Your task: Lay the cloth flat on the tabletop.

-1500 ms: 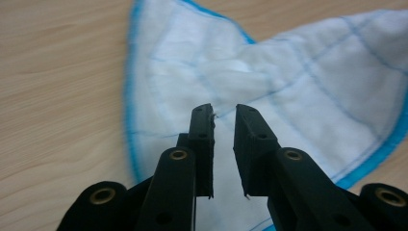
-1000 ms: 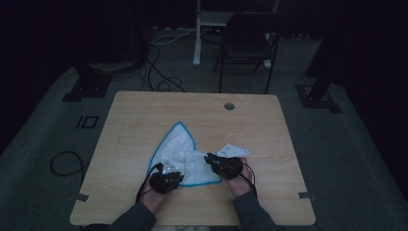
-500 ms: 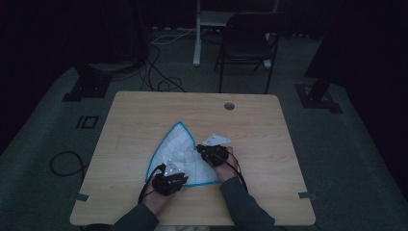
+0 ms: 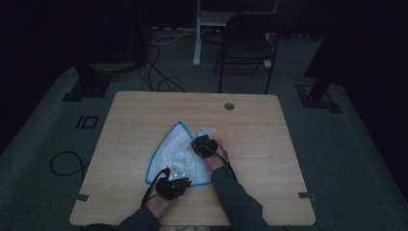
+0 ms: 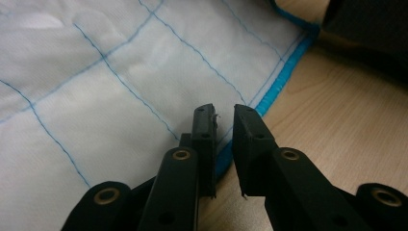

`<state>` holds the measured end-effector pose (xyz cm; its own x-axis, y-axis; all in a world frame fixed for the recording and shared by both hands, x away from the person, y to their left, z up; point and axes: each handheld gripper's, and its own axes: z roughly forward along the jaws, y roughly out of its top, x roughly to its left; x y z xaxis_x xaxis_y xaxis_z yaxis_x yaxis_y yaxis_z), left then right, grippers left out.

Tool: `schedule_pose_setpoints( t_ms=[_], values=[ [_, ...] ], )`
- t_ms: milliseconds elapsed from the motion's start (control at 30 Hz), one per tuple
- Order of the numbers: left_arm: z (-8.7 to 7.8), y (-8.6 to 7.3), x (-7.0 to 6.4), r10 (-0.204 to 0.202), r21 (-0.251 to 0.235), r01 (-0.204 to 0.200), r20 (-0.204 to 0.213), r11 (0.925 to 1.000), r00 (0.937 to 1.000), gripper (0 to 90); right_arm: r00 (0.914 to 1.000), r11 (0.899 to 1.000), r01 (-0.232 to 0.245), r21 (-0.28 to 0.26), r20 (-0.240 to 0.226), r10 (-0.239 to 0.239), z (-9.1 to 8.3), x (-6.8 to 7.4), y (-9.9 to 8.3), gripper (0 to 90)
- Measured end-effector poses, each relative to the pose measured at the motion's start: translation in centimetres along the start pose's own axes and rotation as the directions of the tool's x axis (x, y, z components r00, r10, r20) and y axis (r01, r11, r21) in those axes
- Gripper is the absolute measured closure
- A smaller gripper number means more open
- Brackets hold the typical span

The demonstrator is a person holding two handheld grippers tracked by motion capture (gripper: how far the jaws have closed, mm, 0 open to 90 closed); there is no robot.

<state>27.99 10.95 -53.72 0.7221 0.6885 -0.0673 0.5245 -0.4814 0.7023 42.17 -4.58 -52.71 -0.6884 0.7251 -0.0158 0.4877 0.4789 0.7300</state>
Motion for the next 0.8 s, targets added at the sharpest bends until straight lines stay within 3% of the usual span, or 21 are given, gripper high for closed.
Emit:
schedule_pose_setpoints(
  t_ms=[133, 267, 333, 633, 800],
  values=[
    [-0.1, -0.1, 0.0, 0.006, 0.004, -0.006, -0.005, 1.0000, 1.0000, 83.0, 0.9993, 0.998, 0.031, 0.061, 0.016, -0.032, 1.1, 0.3, 0.1, 89.4],
    [-0.2, -0.2, 0.4, 0.006, 0.002, -0.006, -0.006, 1.0000, 1.0000, 85.8, 0.9989, 0.997, 0.043, 0.069, 0.017, -0.044, 1.0, 0.2, 0.1, 90.0],
    [-0.3, -0.3, 0.4, 0.019, 0.008, -0.019, -0.023, 0.9998, 0.9996, 86.3, 0.9985, 0.996, 0.048, 0.074, 0.022, -0.050, 1.0, 0.1, 0.0, 90.0],
    [-1.3, -1.0, 1.9, 0.008, 0.016, -0.007, -0.078, 0.9999, 0.9970, 87.7, 0.9971, 0.996, 0.043, 0.084, 0.059, -0.048, 0.5, -1.0, -0.3, 90.0],
    [-2.0, -1.3, 3.2, 0.027, 0.039, -0.022, -0.132, 0.9990, 0.9909, 88.2, 0.9955, 0.995, 0.034, 0.091, 0.085, -0.041, 0.0, -1.9, -0.9, 90.0]
  ],
)
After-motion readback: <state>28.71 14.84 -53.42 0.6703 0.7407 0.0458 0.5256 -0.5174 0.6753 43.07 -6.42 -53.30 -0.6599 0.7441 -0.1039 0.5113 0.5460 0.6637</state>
